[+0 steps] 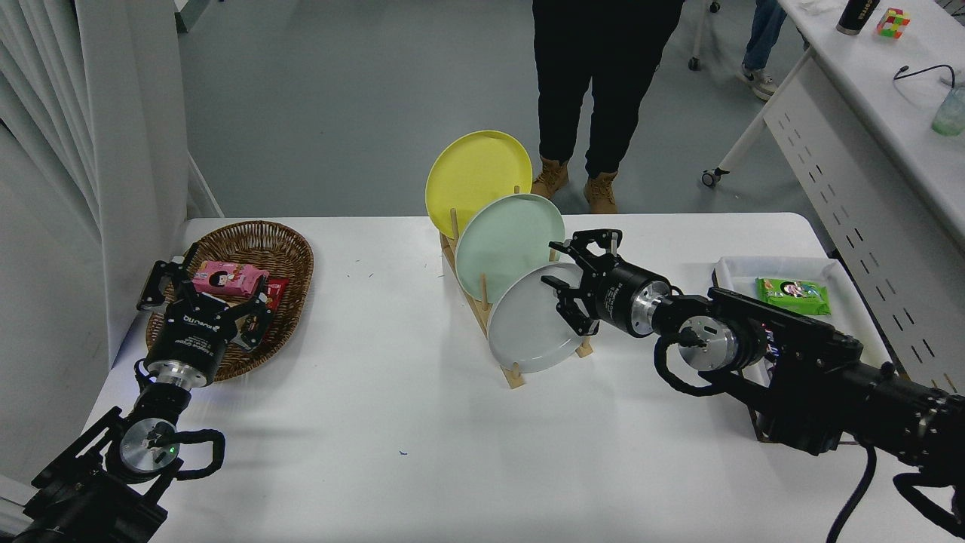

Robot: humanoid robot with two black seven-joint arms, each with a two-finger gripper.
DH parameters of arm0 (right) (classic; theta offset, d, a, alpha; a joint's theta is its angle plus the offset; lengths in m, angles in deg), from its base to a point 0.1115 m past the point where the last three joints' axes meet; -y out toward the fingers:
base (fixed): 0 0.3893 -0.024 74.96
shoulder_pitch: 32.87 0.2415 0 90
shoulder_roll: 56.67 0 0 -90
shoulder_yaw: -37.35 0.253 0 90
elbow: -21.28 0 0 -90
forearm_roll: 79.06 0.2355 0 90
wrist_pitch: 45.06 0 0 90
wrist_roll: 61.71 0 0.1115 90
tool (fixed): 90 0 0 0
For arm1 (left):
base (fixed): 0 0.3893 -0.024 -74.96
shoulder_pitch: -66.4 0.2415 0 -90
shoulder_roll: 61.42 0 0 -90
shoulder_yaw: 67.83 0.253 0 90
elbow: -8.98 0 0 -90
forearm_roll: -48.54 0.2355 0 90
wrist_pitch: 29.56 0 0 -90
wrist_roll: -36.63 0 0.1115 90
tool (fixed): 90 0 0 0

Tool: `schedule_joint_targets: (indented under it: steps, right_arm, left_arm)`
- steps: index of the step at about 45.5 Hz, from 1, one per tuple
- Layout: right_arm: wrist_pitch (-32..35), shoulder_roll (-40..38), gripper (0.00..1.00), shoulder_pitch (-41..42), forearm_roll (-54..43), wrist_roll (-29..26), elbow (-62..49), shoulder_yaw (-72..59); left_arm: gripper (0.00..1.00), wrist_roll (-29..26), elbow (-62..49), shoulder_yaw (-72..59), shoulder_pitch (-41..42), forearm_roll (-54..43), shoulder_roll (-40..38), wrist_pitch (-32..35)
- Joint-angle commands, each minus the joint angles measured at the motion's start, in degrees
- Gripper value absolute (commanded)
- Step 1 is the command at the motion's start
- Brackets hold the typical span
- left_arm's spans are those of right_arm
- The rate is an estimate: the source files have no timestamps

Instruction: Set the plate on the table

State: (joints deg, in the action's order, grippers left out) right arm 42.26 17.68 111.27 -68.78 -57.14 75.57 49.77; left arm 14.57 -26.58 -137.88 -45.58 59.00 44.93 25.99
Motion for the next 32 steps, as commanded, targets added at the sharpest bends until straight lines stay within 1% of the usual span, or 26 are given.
schedule_joint_targets:
  steps: [1, 3, 13, 16, 25, 32]
  right_arm:
    - [0.0, 0.0, 0.44, 0.2, -0.1, 0.0, 0.0, -0.1]
    - [0.0, 0.0, 0.42, 0.2, -0.1, 0.0, 0.0, -0.1]
    - [0.0, -0.4, 0.41, 0.2, -0.1, 0.0, 0.3, -0.2]
    - [0.0, -0.4, 0.39, 0.2, -0.2, 0.0, 0.3, -0.2]
    - [-0.1, -0.5, 0.38, 0.5, -0.2, 0.0, 0.5, -1.3]
    - [-0.7, -1.1, 0.35, 0.5, -0.1, 0.0, 1.2, -1.3]
  left_arm:
    - [0.98, 0.0, 0.0, 0.0, 0.0, 0.0, 0.0, 0.0]
    - [0.98, 0.0, 0.0, 0.0, 0.0, 0.0, 0.0, 0.0]
    - [0.98, 0.0, 0.0, 0.0, 0.0, 0.0, 0.0, 0.0]
    - [0.98, 0.0, 0.0, 0.0, 0.0, 0.0, 0.0, 0.0]
    - [0.98, 0.0, 0.0, 0.0, 0.0, 0.0, 0.0, 0.0]
    - [0.98, 0.1, 0.0, 0.0, 0.0, 0.0, 0.0, 0.0]
